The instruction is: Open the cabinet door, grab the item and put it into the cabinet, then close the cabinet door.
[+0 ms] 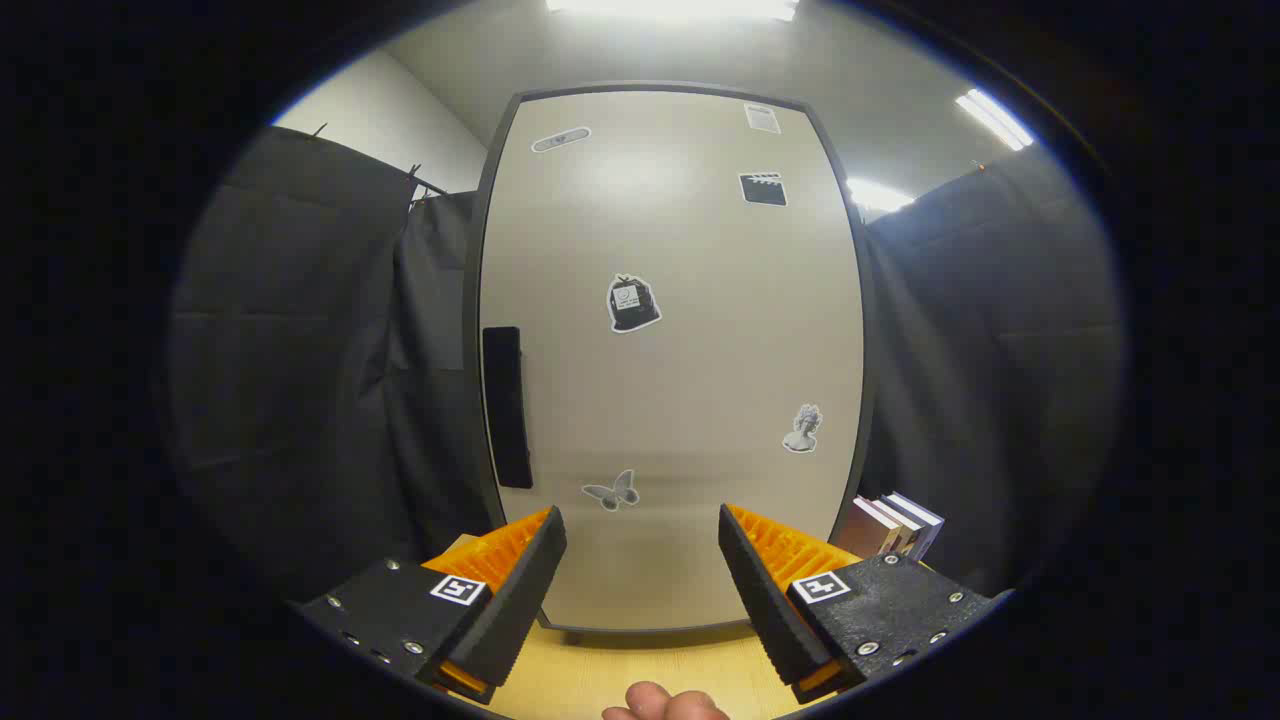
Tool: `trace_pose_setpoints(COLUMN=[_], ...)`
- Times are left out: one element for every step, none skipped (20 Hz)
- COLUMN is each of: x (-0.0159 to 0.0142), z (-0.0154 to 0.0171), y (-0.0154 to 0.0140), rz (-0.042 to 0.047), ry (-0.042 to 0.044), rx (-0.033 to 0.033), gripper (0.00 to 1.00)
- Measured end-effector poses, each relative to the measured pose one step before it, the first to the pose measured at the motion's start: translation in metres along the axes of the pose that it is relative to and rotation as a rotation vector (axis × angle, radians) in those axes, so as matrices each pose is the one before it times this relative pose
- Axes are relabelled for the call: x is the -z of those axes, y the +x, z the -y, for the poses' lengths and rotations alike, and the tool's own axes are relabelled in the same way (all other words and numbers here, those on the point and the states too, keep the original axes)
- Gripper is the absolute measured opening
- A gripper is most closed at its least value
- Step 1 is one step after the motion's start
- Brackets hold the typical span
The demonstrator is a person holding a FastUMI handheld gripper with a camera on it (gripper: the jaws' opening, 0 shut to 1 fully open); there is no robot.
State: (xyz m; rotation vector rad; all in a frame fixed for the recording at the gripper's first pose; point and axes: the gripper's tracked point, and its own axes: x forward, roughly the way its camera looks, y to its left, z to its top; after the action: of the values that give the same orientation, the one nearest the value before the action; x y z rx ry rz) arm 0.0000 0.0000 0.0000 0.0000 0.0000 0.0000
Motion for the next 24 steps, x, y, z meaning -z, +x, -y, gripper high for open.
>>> trace_pose_setpoints(x=[-0.00181, -0.00135, -0.00046, 0.00103, 0.00169, 0.00026, 0.00040, -0.00197, -0.00306, -0.00256, 0.00002, -0.00084, 0.00066, 0.00057, 0.00030, 0.00053, 0.00167, 0.00134, 0.00102, 0.00143, 0.00094, 0.00297, 0.00087, 0.00052], z=[-0.00082, 0.00001, -0.00032, 0.00181, 0.00349, -0.00032, 0.00166, 0.00396, 0.00094, 0.00173, 0.00220, 0.00084, 0.00020, 0.00077, 0.00126, 0.00054, 0.00091, 0.00118, 0.00011, 0.00106, 0.00059, 0.00090, -0.00107, -0.00044], y=[-0.00015, -0.00054, -0.00012, 0.00058, 0.00178, 0.00155, 0.00153, 0.00144, 0.00076, 0.00023, 0.00046, -0.00029, -0.00005, -0.00037, 0.00019, 0.00033, 0.00041, 0.00047, 0.00045, 0.00004, 0.00064, 0.00017, 0.00033, 0.00044], rz=[0.00650, 0.00869, 0.00362, -0.00405, -0.00360, -0.00522, -0.00493, 0.00318, 0.00898, 0.00605, 0.00348, 0.00250, 0.00062, -0.00077, -0.00086, -0.00218, -0.00267, -0.00259, -0.00236, -0.00334, -0.00431, -0.01066, -0.00529, -0.00244], ry=[-0.00815, -0.00136, 0.00358, 0.00081, 0.00825, 0.01800, 0.00913, 0.00092, 0.00132, -0.00226, -0.00563, -0.00386, -0.00050, -0.00222, -0.00489, -0.00270, -0.00306, -0.00032, 0.00413, -0.00007, 0.00027, 0.00363, 0.00788, 0.00277], rx=[0.00016, -0.00034, 0.00003, 0.00805, 0.00965, -0.00059, 0.00677, 0.00723, 0.00050, 0.00339, 0.00184, -0.00098, -0.00120, -0.00038, 0.00035, -0.00112, 0.00217, 0.00233, -0.00099, 0.00212, 0.00075, 0.00368, -0.00524, -0.00223], gripper=[0.95, 0.95, 0.95, 0.95, 0.95, 0.95, 0.95, 0.95, 0.95, 0.95, 0.95, 0.95, 0.95, 0.95, 0.95, 0.95, 0.95, 0.95, 0.95, 0.95, 0.95, 0.95, 0.95, 0.95])
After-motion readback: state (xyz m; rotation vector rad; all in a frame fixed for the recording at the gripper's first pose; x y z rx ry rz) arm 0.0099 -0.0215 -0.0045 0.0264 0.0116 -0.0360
